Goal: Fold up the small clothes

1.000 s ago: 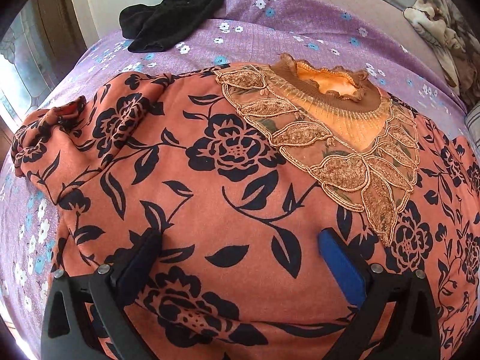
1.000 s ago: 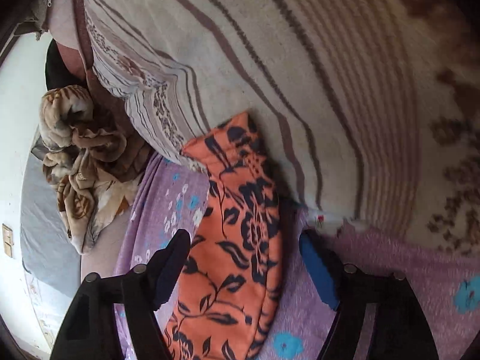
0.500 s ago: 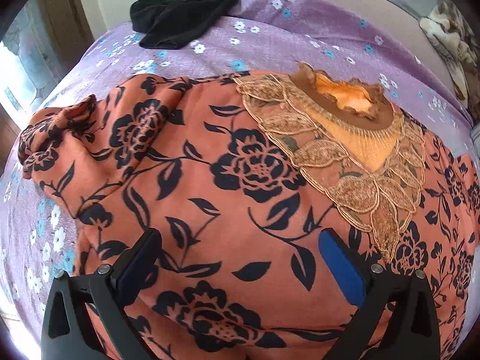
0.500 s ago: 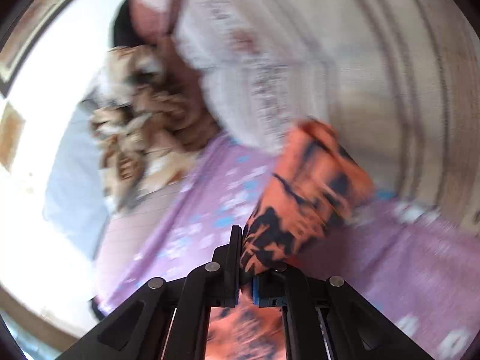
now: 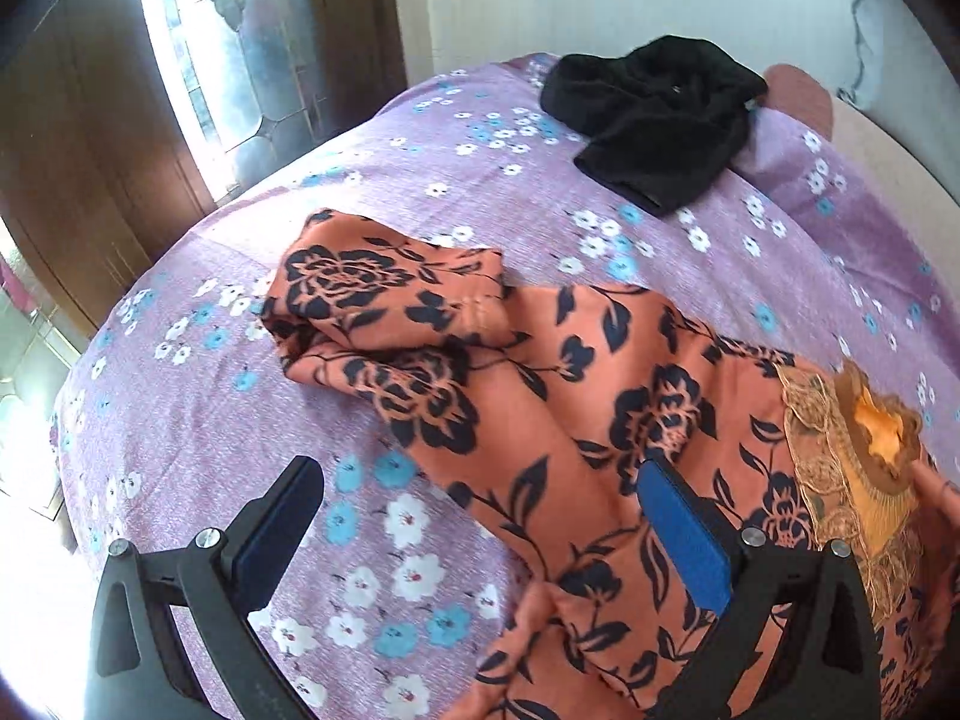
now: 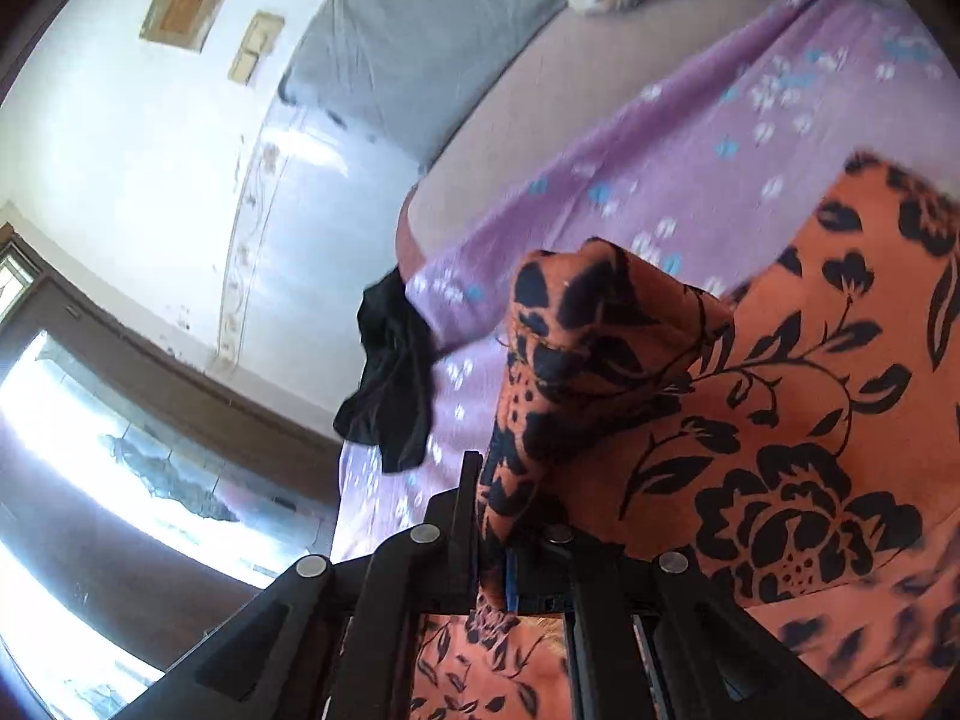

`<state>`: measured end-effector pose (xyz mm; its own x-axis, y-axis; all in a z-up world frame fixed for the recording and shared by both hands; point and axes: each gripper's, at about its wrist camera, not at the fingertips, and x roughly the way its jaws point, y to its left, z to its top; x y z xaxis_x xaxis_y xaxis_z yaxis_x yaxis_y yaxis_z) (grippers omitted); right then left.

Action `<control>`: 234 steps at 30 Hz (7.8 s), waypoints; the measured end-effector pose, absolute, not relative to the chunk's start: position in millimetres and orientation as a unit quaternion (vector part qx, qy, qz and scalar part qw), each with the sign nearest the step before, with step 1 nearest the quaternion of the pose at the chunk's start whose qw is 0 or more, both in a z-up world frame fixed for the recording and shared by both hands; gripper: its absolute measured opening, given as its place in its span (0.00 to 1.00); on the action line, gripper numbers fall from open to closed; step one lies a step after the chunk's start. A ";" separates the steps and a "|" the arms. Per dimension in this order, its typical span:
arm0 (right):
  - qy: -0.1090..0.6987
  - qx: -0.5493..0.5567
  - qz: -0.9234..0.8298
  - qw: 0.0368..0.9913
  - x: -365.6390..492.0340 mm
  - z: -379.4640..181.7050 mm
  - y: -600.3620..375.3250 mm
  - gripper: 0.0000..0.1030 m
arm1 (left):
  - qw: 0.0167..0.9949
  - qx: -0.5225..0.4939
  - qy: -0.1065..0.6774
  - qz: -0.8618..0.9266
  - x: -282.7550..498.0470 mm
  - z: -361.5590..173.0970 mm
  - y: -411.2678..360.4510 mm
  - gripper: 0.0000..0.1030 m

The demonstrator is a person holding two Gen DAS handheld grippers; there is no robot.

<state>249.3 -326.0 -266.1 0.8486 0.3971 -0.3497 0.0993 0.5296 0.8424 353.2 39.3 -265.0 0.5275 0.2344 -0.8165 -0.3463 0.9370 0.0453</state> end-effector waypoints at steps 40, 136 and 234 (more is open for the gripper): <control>0.295 0.475 -0.059 0.827 237.0 -319.9 -422.1 0.21 | 0.849 -0.050 0.520 -0.080 389.4 -318.5 -63.3 0.47; 0.338 0.305 -0.152 0.877 259.1 -304.9 -398.8 0.59 | 0.864 0.047 0.498 0.058 391.1 -293.4 -27.9 0.72; 0.501 0.383 -0.008 0.776 -35.7 -335.2 -394.8 0.48 | 0.779 -0.013 0.627 -0.015 116.2 -321.6 82.1 0.64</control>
<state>-35.7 -394.8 -335.2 0.4973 0.3716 -0.7840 0.3965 0.7064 0.5863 116.2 82.1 -321.6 0.2141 -0.0396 -0.9760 0.0064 0.9992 -0.0391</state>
